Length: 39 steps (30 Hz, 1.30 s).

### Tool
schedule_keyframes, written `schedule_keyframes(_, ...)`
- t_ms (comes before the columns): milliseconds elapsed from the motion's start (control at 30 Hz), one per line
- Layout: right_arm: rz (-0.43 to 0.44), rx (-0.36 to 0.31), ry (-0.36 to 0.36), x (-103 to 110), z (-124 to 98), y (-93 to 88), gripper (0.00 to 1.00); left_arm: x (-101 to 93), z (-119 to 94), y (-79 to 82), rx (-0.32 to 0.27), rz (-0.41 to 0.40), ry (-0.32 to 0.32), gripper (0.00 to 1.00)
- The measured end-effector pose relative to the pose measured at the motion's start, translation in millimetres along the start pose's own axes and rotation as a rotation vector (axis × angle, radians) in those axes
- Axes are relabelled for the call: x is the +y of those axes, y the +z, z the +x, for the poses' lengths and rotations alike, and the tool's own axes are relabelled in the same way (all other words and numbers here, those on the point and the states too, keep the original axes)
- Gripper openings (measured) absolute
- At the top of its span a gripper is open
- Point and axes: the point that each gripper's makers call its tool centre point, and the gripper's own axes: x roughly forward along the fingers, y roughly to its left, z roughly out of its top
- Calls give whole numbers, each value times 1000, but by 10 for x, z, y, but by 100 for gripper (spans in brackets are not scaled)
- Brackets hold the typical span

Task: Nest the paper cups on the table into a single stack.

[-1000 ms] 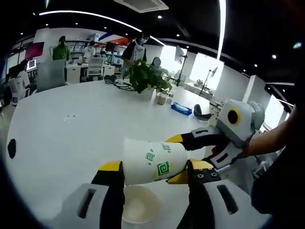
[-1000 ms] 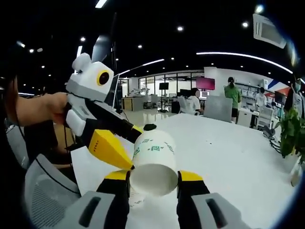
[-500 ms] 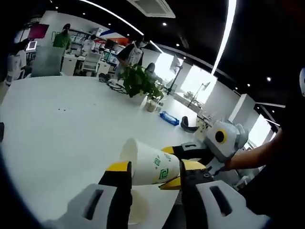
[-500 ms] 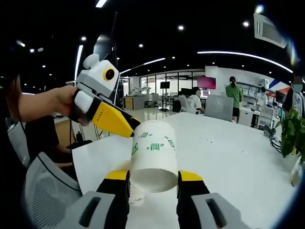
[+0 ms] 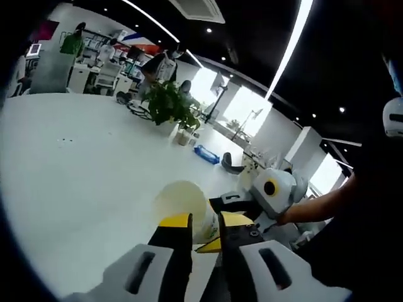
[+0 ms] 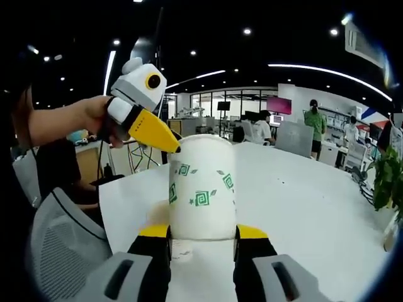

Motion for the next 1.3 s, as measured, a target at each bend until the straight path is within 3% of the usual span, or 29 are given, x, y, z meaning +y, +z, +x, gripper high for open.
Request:
schedule_keyframes(67,-9,6,2,15,5,-11,36,-6,0,-8,7,8,-2,8)
schedule_keyframes(433,14,20,4,9,-2,-52,34,-45,20,-37,30,20,-15,0)
schedule_keyframes(533,29,37,18,16,7,-82,19,-53,30,-54,48,35,-12,0)
schedule_keyframes(633,36,32,13,14,24,-79,27,-52,24,-43,55,62,0,0)
schedule_keyframes(733,36,23,9,20,21,-52,27,-40,7,-25,54,72,6,0)
schedule_keyframes(933,43,-1,-1,-12,5,5,38,-4,-71,26,42,78,24,0)
schedule_keyframes(1300,68,-23,-19,-83,-75,20,57,47,-227,-52,101,139,88,0)
